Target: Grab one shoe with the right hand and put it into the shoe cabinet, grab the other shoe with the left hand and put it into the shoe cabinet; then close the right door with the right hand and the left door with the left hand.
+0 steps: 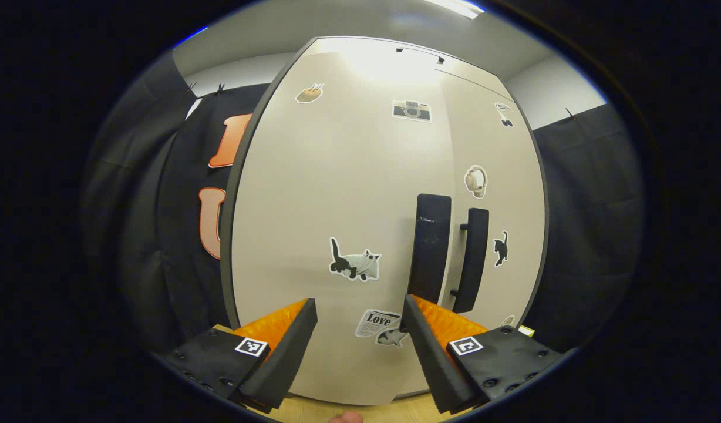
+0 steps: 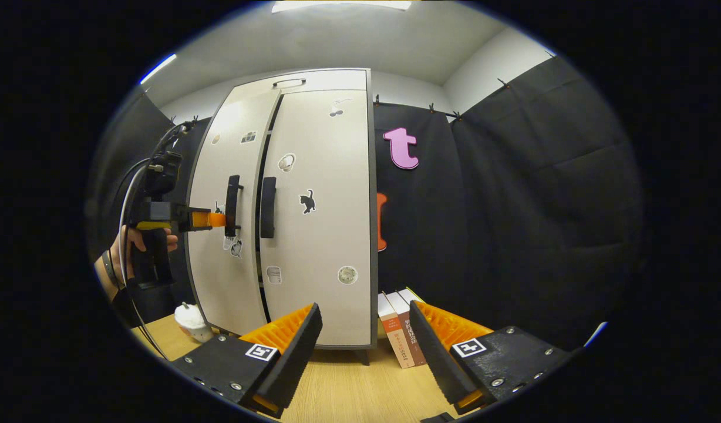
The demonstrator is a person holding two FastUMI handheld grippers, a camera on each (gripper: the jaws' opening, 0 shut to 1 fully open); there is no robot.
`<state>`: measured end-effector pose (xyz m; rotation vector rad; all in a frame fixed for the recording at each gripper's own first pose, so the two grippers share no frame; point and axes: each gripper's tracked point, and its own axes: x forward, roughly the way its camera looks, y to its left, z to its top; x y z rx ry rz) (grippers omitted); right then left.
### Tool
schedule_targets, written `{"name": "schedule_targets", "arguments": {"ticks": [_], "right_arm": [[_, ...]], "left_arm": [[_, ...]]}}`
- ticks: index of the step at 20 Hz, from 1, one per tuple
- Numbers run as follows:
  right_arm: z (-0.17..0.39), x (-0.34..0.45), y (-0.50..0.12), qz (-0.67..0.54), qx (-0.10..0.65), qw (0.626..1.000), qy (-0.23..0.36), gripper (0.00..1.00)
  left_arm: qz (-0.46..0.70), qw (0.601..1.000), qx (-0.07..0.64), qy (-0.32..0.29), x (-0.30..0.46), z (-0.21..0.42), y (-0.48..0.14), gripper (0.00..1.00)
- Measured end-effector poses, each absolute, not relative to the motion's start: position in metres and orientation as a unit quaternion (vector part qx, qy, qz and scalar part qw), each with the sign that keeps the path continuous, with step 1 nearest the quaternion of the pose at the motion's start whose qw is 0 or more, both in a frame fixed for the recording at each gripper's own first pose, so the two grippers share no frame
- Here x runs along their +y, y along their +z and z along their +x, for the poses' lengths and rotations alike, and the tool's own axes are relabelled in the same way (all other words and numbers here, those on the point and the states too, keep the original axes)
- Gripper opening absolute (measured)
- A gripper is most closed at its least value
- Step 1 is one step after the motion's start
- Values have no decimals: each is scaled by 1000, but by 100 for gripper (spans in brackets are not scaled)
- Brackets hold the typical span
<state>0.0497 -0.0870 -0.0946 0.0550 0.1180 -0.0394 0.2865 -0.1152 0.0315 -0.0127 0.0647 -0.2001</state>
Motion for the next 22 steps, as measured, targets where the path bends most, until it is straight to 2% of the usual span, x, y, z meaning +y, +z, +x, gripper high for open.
{"name": "schedule_targets", "arguments": {"ticks": [3, 4, 5, 11, 15, 17, 18, 22], "right_arm": [[50, -92, -95, 28, 58, 998, -24, 93], [51, -93, -95, 28, 58, 998, -25, 93], [51, -94, -95, 27, 57, 998, -26, 93], [54, -96, -92, 26, 53, 998, -28, 93], [55, -90, -90, 28, 48, 998, -19, 93], [56, -85, -90, 34, 49, 998, -11, 92], [57, -82, -90, 35, 50, 998, -7, 93], [54, -71, -90, 41, 50, 998, 6, 92]], "left_arm": [[2, 995, 29, -98, -119, 297, 30, 96], [5, 995, 28, -98, -119, 301, 29, 99], [7, 995, 27, -97, -119, 304, 29, 96], [4, 995, 36, -88, -114, 300, 24, 96], [-14, 995, 31, -90, -99, 267, 30, 94], [-16, 996, 23, -84, -87, 245, 35, 99], [-14, 997, 20, -78, -81, 233, 37, 96], [0, 998, 10, -57, -60, 178, 32, 96]]}}
